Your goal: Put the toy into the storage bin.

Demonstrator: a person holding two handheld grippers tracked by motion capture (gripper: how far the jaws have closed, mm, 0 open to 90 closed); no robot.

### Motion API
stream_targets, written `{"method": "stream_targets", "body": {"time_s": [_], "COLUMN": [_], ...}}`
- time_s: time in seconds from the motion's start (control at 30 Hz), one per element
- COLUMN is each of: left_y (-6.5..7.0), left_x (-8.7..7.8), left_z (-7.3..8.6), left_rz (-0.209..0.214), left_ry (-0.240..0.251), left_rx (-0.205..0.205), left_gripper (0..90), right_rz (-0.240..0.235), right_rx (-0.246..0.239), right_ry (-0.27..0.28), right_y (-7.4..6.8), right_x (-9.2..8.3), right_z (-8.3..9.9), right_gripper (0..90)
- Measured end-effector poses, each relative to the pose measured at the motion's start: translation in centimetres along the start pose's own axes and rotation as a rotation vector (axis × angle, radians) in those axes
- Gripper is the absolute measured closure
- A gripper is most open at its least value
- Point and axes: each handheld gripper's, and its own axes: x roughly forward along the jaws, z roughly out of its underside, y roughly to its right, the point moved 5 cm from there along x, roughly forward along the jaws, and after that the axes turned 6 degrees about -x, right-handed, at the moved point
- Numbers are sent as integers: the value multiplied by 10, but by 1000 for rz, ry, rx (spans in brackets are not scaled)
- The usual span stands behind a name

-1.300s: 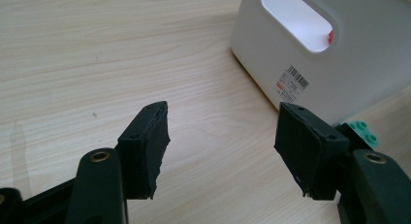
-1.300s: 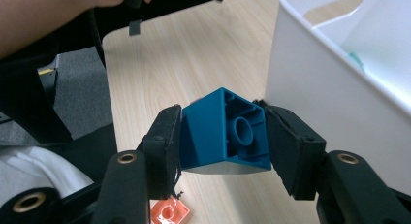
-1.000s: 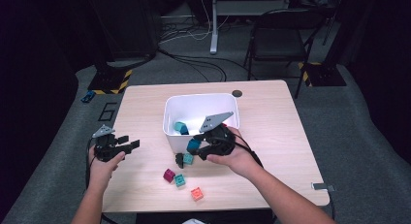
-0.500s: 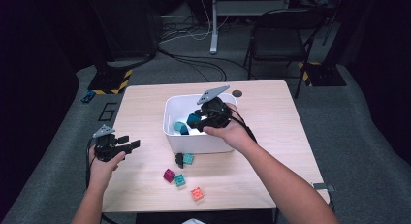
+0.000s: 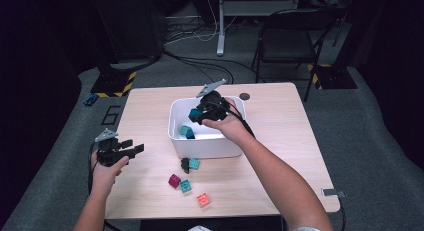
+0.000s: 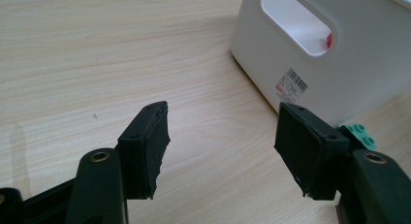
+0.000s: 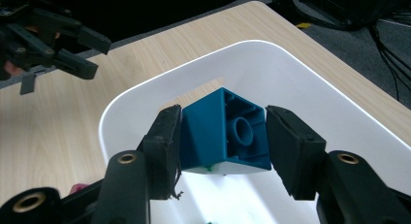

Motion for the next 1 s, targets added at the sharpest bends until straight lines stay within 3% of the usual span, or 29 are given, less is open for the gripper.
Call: {"method": "stream_targets", "body": {"time_s": [0.23, 0.6, 0.9, 1.0], "left_y": [0, -1, -1, 0], "left_x": [1, 0, 0, 1], "left_z": [0, 0, 0, 0], "left_rz": [4, 7, 6, 8], "left_ry": [0, 5, 8, 1], "left_rx": [1, -4, -6, -3], "left_gripper": [365, 364, 364, 364], "right_rz": [-4, -21, -26, -22], "right_rx": [-3, -9, 8, 6], "right_ry": [-4, -66, -113, -105], "right_y": [10, 23, 26, 27], "right_x": [28, 61, 73, 73], "right_z": [-6, -2, 3, 3], "right_gripper": [483, 483, 481, 467]}}
